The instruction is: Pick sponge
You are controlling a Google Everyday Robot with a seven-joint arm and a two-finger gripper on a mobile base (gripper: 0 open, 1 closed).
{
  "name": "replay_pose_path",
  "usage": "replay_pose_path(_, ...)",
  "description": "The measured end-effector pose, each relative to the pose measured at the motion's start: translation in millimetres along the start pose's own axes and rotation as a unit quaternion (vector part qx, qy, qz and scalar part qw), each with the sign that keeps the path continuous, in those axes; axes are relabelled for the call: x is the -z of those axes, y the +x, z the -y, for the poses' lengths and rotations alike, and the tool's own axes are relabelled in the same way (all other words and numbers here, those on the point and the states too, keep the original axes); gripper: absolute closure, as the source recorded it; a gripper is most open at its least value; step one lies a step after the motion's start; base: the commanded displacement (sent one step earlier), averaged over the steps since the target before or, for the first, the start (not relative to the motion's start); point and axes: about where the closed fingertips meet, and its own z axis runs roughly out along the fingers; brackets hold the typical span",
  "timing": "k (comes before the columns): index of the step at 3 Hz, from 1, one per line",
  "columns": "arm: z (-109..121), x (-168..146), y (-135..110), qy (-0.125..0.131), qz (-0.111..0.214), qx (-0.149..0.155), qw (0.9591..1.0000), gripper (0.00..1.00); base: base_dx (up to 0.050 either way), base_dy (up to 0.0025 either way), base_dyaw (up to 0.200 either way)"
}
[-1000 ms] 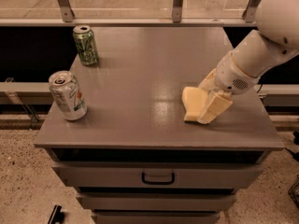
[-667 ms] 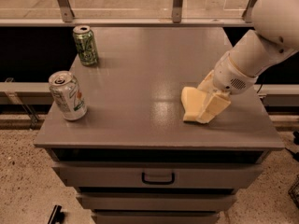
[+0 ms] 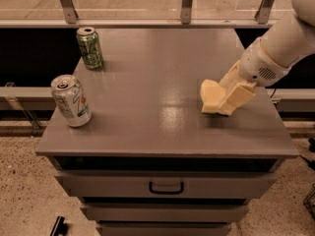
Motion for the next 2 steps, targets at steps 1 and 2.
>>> replay_pose_path(1, 9.2, 33.1, -5.0, 0.027, 0.018, -0.004, 0.9995, 1.00, 0.000, 0.00000, 0.000)
replay_pose_path(2, 10.7, 36.1, -6.8, 0.031, 0.020, -0.003, 0.9993, 1.00, 0.000, 0.00000, 0.000)
